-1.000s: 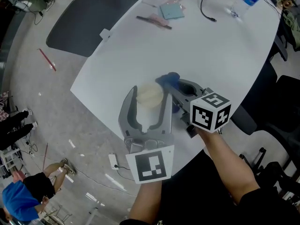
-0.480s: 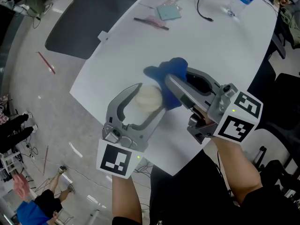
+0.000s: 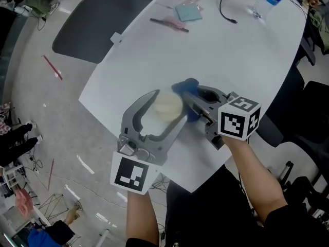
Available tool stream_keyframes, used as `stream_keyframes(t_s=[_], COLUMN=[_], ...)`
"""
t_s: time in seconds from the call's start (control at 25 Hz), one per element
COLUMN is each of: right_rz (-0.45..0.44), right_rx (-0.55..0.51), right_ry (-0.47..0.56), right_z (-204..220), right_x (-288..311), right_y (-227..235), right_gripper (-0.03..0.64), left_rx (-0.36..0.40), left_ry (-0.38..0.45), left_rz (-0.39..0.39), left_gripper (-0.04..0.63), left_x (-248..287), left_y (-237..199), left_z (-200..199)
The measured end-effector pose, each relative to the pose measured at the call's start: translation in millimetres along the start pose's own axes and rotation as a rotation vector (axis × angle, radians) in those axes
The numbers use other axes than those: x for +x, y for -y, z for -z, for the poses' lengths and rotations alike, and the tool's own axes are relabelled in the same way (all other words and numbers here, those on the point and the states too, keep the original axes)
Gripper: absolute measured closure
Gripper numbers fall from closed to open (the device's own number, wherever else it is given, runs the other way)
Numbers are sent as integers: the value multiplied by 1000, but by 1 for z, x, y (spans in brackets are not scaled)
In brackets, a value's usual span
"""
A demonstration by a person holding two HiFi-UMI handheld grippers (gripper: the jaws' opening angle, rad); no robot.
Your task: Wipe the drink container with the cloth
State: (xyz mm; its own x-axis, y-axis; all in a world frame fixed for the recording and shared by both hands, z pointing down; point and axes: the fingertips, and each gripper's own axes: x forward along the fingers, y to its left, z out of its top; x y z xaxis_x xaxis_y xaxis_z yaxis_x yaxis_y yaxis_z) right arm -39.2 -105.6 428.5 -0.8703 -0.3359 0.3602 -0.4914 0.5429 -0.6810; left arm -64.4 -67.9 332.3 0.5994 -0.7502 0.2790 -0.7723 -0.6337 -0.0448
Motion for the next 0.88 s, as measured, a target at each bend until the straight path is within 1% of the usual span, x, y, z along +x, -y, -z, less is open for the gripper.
stream_keyframes(t_s=[0.08, 0.16, 0.2, 0.28, 0.36, 0.44, 0.52, 0.56, 0.64, 0.72, 0.8, 0.88], right_rz=[82, 122, 129, 130, 129, 131, 128, 125, 118, 115, 116, 119], right_rx=[-84, -157, -176, -184, -178, -174, -169, -165, -155, -144, -144, -145], right_ry=[-81, -120, -130, -138, -134, -128, -123, -120, -112, -101, -96, -94], right_z=[16, 21, 21, 22, 21, 21, 21, 20, 20, 19, 19, 19], right_x=[3, 6, 7, 7, 6, 6, 6, 6, 5, 5, 4, 4], right_y=[11, 14, 14, 14, 15, 15, 15, 15, 15, 15, 14, 14], right_gripper=[560, 560, 560, 560, 560, 560, 560, 560, 560, 560, 560, 560], left_rx=[-3, -18, -23, -11, 17, 39, 32, 6, -85, -145, -171, -184], left_ry=[-1, -2, -4, -20, -39, -54, -62, -54, -10, 8, -3, -19], left_rz=[-1, -11, -18, -32, -49, -81, -151, -209, -360, -493, -574, -610], left_gripper=[313, 313, 313, 313, 311, 311, 311, 310, 299, 296, 290, 288], left_x=[0, 0, 0, 0, 2, 3, 0, -2, -9, -13, -12, -6], left_y=[-1, -3, -4, -5, -4, -4, -7, -9, -13, -15, -16, -16], left_z=[1, 2, 2, 2, 1, 0, -1, -2, -7, -6, -2, 0])
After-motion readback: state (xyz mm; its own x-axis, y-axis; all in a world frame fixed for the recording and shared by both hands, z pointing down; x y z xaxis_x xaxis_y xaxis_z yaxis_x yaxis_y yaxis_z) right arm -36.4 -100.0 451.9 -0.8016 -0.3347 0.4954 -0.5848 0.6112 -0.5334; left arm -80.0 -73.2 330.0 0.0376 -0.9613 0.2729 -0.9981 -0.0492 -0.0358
